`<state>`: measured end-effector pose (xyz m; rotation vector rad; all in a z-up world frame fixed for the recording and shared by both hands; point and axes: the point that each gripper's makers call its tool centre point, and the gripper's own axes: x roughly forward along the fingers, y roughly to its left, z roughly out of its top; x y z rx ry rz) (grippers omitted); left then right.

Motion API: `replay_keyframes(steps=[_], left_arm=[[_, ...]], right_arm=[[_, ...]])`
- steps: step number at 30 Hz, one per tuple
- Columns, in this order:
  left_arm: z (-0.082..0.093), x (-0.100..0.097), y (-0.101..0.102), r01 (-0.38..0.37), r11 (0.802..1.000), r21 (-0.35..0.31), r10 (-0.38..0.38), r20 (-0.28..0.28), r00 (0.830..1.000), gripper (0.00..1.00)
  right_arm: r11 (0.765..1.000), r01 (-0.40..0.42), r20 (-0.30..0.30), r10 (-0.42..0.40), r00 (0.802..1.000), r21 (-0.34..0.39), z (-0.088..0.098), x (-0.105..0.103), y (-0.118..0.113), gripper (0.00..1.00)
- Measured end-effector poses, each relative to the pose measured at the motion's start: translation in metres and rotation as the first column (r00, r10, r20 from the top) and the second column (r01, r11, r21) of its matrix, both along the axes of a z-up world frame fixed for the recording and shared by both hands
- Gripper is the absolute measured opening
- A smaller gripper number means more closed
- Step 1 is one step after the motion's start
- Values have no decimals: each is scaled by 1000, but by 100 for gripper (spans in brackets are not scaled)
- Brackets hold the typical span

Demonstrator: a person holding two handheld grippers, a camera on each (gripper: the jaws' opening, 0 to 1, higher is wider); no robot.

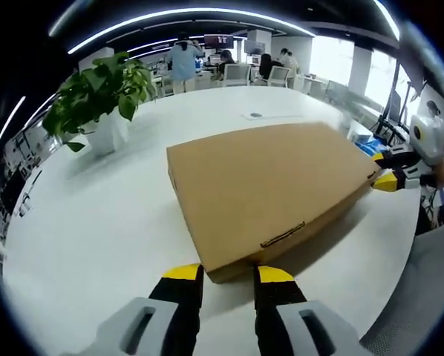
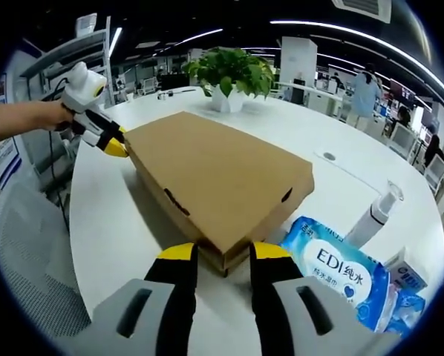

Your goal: Operate the shoe box by opening the lid, removing the specified soft item, and placing it in the target area until the item is outside and the box remains undamaged.

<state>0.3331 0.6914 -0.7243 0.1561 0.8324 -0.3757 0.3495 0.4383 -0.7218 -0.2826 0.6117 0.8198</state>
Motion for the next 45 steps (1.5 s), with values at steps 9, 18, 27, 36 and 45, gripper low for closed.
replay_keyframes(steps=[9,18,27,36,45], left_arm=[[0,7,-1,3,1000,5,-3,3,1000,27],[0,3,-4,8,1000,4,-8,9,1000,32],[13,-8,-4,-23,999,-26,25,67,997,46],[33,-25,-13,-28,997,-69,38,151,988,61],[53,-41,-23,-39,993,-115,60,187,981,74]], right_arm=[[1000,6,2,-6,1000,2,0,6,-1,26],[1000,26,23,-27,999,3,4,8,-3,34],[996,86,39,-87,995,24,16,4,-20,46],[983,179,34,-181,983,50,27,-10,-54,61],[966,251,22,-253,967,62,36,-33,-88,74]])
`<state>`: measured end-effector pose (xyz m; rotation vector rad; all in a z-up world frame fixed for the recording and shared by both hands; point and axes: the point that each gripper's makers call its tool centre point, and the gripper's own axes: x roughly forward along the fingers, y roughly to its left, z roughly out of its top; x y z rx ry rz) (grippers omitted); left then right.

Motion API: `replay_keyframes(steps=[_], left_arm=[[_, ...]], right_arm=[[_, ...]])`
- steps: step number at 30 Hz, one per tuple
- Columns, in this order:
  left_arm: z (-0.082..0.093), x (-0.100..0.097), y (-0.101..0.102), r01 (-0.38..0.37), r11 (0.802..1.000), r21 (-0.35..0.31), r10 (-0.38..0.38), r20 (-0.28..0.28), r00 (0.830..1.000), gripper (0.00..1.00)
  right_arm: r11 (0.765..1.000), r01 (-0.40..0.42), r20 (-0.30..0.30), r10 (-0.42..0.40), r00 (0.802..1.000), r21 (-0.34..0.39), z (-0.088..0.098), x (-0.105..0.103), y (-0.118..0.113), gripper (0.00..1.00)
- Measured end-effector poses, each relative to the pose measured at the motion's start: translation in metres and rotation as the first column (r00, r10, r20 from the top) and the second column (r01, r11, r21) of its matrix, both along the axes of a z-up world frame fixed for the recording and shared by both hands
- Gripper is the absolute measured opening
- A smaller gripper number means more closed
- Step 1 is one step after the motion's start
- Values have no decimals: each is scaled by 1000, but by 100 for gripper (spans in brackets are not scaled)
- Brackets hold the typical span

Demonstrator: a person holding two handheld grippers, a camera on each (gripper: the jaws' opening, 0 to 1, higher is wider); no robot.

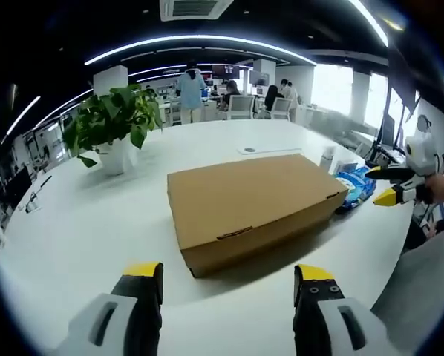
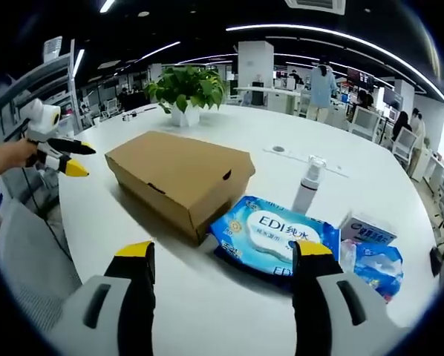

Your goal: Operate the shoe box by opening the lid, removing the specified soft item, and placing it in the target area until the item is outside and the box remains undamaged.

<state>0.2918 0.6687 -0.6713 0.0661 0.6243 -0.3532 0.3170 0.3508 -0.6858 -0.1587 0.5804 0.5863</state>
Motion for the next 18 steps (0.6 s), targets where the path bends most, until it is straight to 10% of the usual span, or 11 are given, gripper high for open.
replay_keyframes(steps=[18], left_arm=[[33,-40,-38,77,997,-32,-74,93,993,91]], right_arm=[[993,116,12,-116,993,7,17,-52,-57,91]])
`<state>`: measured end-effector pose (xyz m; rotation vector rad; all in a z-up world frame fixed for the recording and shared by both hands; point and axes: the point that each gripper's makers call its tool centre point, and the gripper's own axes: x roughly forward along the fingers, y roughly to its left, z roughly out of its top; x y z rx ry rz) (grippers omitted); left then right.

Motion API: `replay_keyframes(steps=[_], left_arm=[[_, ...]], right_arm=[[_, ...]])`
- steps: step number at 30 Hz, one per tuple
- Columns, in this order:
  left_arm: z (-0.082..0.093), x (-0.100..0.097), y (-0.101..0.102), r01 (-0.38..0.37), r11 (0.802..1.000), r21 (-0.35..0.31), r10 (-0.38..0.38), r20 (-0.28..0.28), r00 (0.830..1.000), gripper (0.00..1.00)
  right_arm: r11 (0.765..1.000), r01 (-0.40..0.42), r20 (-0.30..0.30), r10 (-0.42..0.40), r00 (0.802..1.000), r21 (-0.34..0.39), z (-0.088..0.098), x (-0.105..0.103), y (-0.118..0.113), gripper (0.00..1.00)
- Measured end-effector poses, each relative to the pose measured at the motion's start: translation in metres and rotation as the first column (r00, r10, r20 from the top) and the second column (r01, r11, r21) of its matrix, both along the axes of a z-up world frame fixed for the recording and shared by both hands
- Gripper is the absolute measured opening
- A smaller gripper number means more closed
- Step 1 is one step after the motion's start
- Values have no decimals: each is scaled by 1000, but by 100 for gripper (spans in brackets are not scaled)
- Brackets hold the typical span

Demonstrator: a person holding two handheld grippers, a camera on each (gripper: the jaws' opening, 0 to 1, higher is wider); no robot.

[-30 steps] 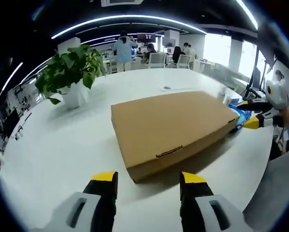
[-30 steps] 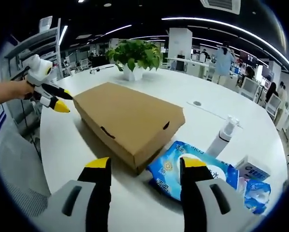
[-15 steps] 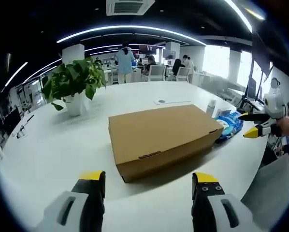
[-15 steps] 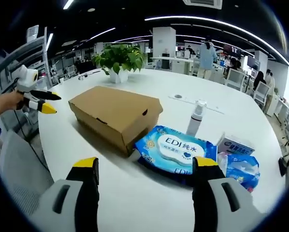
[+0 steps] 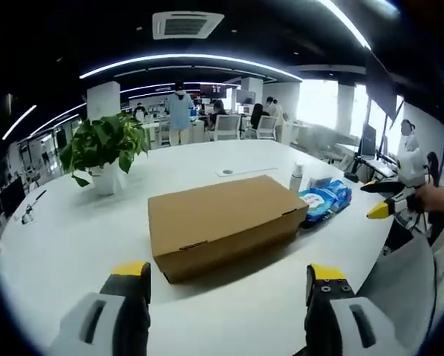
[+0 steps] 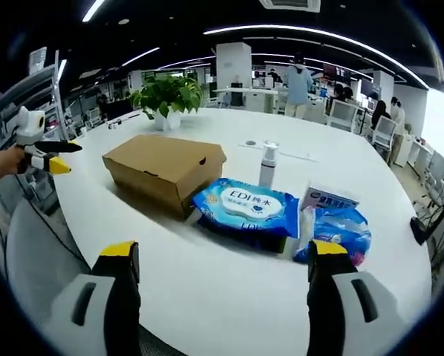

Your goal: Operate the shoe box by opening the lid, removing the specified soft item, and placing it in the target area until the item is outside and the box remains undamaged.

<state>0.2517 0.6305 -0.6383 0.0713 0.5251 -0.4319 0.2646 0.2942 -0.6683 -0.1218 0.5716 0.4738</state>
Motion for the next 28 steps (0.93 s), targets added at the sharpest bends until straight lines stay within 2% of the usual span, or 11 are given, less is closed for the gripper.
replay_keyframes(steps=[5,10,17,28], left_arm=[[-2,-10,-3,-21,1000,4,21,-5,1000,94],[-2,-19,-7,-35,999,-23,35,-2,999,100],[5,-24,-9,-40,999,-30,41,28,999,100],[3,-26,-10,-32,999,-22,33,25,999,100]], right_arm=[[1000,1,32,0,999,-4,6,-9,-3,96],[1000,13,42,-13,999,18,11,-15,-5,96],[999,34,54,-35,998,19,18,-17,-12,96],[999,49,63,-50,997,19,21,-16,-19,96]])
